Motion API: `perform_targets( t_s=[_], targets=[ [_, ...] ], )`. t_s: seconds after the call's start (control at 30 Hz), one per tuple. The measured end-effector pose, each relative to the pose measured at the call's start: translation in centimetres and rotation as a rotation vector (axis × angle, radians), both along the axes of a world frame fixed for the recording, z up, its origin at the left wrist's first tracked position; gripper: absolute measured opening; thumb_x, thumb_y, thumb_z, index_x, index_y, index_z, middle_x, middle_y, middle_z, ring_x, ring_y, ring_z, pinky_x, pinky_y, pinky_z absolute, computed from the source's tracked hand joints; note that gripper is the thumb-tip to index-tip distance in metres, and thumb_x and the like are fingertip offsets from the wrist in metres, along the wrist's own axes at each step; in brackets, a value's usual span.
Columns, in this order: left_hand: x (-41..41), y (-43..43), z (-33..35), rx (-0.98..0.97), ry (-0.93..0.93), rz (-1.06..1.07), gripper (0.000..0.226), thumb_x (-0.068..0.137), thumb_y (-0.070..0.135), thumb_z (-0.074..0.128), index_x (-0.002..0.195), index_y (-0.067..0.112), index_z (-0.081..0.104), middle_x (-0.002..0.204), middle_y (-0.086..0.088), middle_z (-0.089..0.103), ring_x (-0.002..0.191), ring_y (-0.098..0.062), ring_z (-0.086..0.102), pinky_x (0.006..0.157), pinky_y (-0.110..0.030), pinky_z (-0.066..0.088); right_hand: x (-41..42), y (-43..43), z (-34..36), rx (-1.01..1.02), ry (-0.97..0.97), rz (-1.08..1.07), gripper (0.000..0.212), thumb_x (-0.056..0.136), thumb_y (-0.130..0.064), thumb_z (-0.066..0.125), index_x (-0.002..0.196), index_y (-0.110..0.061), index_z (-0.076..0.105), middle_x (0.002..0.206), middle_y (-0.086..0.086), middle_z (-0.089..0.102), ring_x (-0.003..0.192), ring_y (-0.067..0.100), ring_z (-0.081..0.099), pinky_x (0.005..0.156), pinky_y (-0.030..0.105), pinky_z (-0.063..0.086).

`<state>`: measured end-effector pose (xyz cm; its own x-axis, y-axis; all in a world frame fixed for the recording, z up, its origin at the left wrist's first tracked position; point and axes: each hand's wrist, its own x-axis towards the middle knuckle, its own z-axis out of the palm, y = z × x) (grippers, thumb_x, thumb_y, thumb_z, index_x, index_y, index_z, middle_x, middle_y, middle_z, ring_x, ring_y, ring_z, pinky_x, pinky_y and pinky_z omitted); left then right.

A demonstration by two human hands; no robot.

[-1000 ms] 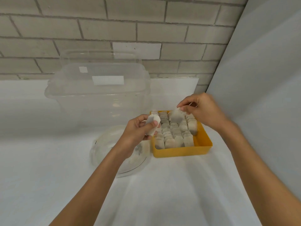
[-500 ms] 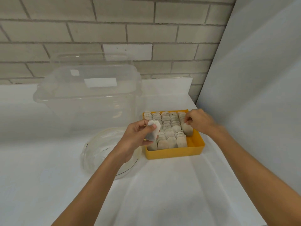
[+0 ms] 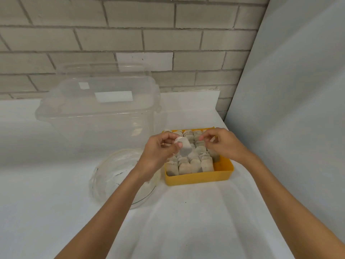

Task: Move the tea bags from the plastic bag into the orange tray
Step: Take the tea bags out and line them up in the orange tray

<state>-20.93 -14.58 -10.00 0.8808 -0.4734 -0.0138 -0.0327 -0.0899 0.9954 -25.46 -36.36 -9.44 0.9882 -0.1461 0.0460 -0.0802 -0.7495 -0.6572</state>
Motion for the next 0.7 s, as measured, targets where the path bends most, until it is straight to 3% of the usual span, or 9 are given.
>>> perform_targets(
  t_s=[0.07, 0.2, 0.33, 0.43, 0.53, 0.7],
  targets=[
    [0.4, -0.7, 0.7, 0.038, -0.074, -0.012, 0.006, 0.085, 0.011, 0.070, 0.090, 0.015, 0.070, 0.076, 0.001, 0.060, 0.067, -0.017, 0.061, 0.061, -0.026, 0.048, -1.2, 1.4, 1.3, 0.223, 0.051, 0.111, 0.021, 0.083, -0.013, 0.071, 0.101, -0.022, 0.072, 0.084, -0.014, 0.063, 0.065, -0.011, 0.054, 0.066, 0.012, 0.041],
    [1.0, -2.3, 1.7, 0.113, -0.221, -0.089, 0.009, 0.084, 0.018, 0.073, 0.093, 0.018, 0.071, 0.082, -0.001, 0.067, 0.067, -0.014, 0.063, 0.070, -0.030, 0.052, -1.8, 2.0, 1.0, 0.322, -0.094, 0.056, 0.003, 0.084, -0.019, 0.072, 0.084, -0.021, 0.074, 0.074, -0.013, 0.066, 0.061, 0.000, 0.051, 0.068, 0.023, 0.042],
    [1.6, -3.9, 2.5, 0.193, -0.362, -0.148, 0.010, 0.083, 0.026, 0.073, 0.092, 0.021, 0.072, 0.086, 0.001, 0.070, 0.060, -0.001, 0.056, 0.062, -0.015, 0.045, -2.1, 1.0, 0.4, 0.373, -0.150, -0.037, 0.005, 0.083, -0.021, 0.072, 0.079, -0.022, 0.074, 0.069, -0.012, 0.067, 0.062, 0.004, 0.052, 0.068, 0.027, 0.044],
    [1.9, -5.3, 3.2, 0.246, -0.441, -0.180, 0.006, 0.083, 0.026, 0.073, 0.087, 0.022, 0.073, 0.082, 0.008, 0.071, 0.066, 0.002, 0.059, 0.066, -0.011, 0.045, -2.4, 0.2, 0.0, 0.381, -0.145, -0.090, 0.002, 0.083, -0.022, 0.073, 0.083, -0.023, 0.074, 0.075, -0.010, 0.069, 0.065, 0.005, 0.055, 0.071, 0.029, 0.049],
    [2.4, -7.2, 3.3, 0.273, -0.494, -0.178, 0.006, 0.083, 0.022, 0.073, 0.087, 0.019, 0.075, 0.082, 0.010, 0.070, 0.070, 0.004, 0.058, 0.071, -0.008, 0.044, -2.8, -1.4, -0.5, 0.270, -0.166, -0.212, 0.014, 0.084, -0.023, 0.072, 0.081, -0.037, 0.070, 0.077, -0.021, 0.068, 0.064, -0.001, 0.057, 0.070, 0.019, 0.049],
    [3.1, -10.7, 1.3, 0.362, -0.520, -0.240, 0.011, 0.084, 0.008, 0.071, 0.092, 0.012, 0.076, 0.085, 0.001, 0.069, 0.071, 0.000, 0.058, 0.071, -0.010, 0.046, -3.7, -4.0, -2.2, 0.134, -0.083, -0.301, 0.020, 0.088, -0.008, 0.062, 0.094, -0.025, 0.069, 0.081, -0.011, 0.065, 0.071, 0.004, 0.058, 0.073, 0.021, 0.045]
  ],
)
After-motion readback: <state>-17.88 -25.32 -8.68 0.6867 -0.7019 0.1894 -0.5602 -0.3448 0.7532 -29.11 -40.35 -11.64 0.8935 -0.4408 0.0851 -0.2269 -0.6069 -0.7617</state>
